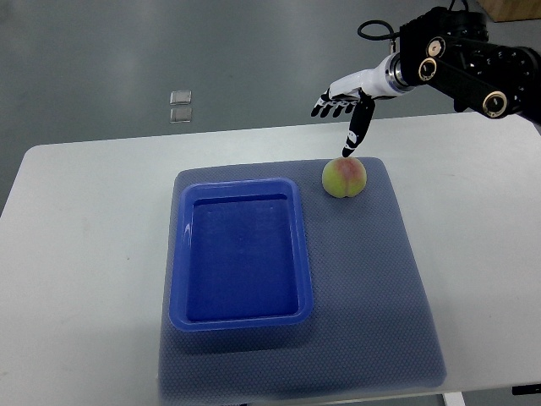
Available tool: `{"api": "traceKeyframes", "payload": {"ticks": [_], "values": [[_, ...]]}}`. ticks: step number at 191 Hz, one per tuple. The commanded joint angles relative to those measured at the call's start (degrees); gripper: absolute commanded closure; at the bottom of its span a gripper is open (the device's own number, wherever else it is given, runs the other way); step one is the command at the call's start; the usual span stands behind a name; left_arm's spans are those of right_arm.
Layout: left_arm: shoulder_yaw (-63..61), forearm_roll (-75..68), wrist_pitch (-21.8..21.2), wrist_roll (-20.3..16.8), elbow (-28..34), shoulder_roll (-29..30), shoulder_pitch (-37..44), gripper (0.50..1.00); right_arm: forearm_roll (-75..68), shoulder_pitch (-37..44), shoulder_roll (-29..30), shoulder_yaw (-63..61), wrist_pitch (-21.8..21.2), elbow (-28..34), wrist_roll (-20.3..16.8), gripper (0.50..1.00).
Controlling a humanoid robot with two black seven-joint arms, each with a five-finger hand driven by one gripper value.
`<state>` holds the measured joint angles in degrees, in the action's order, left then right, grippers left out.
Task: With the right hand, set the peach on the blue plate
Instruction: 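Swing the right hand over the peach and lower it down, then close the right hand fingers around the yellow-red peach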
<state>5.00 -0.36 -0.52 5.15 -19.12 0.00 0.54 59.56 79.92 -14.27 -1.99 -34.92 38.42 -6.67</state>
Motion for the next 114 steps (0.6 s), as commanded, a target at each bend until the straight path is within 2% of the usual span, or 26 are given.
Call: {"api": "traceKeyframes", "payload": {"ticks": [1,18,28,29,39,68,73,114], "values": [[0.0,0.1,0.0,0.0,0.0,0.0,0.0,0.5,0.5,-1.5,0.4,0.1,0.8,0.0,-0.7,0.568],[0.0,0.0,0.0,0.0,0.0,0.0,0.0,0.5,0.6,-3.7,0.6,0.4,4.2,-0.1,-0.7,0.57],[0.0,0.0,0.0,0.0,0.0,0.0,0.0,0.5,0.6,-3.7,0.6,0.4,4.2,-0.1,-0.7,0.57],[-0.1,0.0,0.0,0.0,0.0,0.0,0.0,0.5,0.7,-4.1,1.3,1.0,5.8,-0.4,-0.7,0.57],[-0.1,0.0,0.0,0.0,0.0,0.0,0.0,0.5,0.7,-4.2,1.9,1.8,7.1,-0.6,-0.6,0.57],[-0.1,0.1,0.0,0.0,0.0,0.0,0.0,0.5,0.8,-5.2,2.1,3.5,8.5,-0.6,-0.1,0.572],[-0.1,0.2,0.0,0.0,0.0,0.0,0.0,0.5,0.8,-5.9,2.1,4.1,10.0,-0.6,0.1,0.574],[0.0,0.2,0.0,0.0,0.0,0.0,0.0,0.5,0.8,-8.2,2.1,4.9,13.3,-1.9,1.0,0.576]]}}
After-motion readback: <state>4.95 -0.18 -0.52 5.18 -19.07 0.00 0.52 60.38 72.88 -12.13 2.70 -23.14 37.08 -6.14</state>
